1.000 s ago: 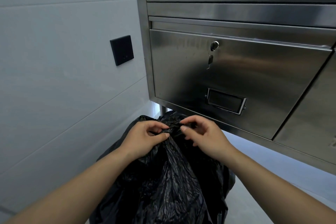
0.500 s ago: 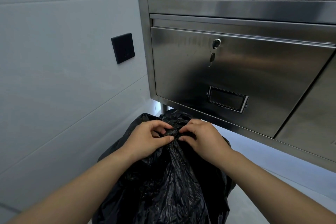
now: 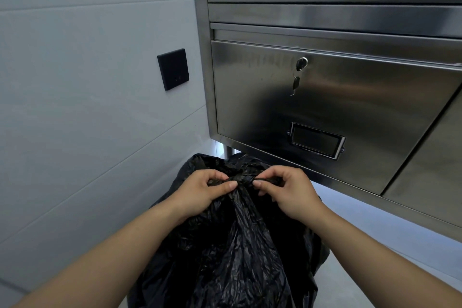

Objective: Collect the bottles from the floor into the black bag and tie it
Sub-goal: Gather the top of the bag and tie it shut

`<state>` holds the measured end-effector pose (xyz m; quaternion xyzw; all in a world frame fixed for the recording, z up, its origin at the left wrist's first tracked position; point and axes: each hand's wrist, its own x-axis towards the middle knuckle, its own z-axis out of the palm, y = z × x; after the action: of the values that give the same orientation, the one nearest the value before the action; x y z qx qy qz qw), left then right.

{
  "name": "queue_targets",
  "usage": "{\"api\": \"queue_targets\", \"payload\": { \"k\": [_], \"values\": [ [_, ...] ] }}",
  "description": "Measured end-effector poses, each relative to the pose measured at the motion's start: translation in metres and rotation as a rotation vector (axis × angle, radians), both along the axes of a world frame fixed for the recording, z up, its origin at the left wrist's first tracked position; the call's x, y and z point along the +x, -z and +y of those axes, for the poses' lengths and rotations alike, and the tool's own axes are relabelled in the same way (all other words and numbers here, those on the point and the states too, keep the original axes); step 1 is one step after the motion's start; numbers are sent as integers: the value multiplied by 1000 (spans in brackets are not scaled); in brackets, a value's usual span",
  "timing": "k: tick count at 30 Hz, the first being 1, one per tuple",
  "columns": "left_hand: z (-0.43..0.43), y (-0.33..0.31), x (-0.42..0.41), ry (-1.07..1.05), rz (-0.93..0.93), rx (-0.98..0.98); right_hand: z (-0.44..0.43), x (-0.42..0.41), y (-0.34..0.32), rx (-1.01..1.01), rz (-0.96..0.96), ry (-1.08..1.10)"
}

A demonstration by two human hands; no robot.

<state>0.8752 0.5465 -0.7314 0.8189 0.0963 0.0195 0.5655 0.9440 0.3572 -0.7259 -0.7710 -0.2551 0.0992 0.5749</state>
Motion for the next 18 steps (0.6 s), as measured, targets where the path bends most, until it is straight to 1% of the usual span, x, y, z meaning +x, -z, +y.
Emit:
{"api": "queue_targets", "payload": {
  "k": [2, 6, 10, 14, 16, 18],
  "values": [
    [4, -1, 1, 3, -15, -3, -1, 2, 1, 21, 46, -13],
    [13, -2, 4, -66, -105, 25, -6, 10, 6, 36, 109, -8],
    [25, -8, 1, -49, -133, 67, -19, 20, 10, 30, 139, 18],
    [43, -8, -1, -58, -138, 180, -40, 34, 12, 31, 163, 113],
    [48, -6, -2, -53, -146, 246, -43, 37, 10, 59, 150, 127],
    [54, -3, -1, -17, -148, 426, -40, 37, 9, 101, 118, 107]
  ]
}}
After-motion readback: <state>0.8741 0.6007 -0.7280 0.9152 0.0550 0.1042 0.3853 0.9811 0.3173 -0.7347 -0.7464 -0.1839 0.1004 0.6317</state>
